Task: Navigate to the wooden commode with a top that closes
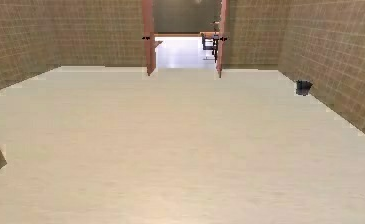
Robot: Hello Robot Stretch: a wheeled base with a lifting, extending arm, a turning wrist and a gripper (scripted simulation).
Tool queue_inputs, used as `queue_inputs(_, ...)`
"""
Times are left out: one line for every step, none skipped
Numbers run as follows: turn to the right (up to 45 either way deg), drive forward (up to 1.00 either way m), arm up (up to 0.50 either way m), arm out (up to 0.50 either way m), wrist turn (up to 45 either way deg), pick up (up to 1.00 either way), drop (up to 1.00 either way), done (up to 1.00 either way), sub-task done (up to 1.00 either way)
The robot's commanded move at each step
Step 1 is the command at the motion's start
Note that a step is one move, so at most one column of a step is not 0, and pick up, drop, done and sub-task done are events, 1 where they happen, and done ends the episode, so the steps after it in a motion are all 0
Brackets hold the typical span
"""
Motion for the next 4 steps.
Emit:
queue_inputs(0.0,1.00,0.00,0.00,0.0,0.00,0.00,0.00,0.00)
queue_inputs(0.0,1.00,0.00,0.00,0.0,0.00,0.00,0.00,0.00)
queue_inputs(0.0,1.00,0.00,0.00,0.0,0.00,0.00,0.00,0.00)
queue_inputs(0.0,1.00,0.00,0.00,0.0,0.00,0.00,0.00,0.00)
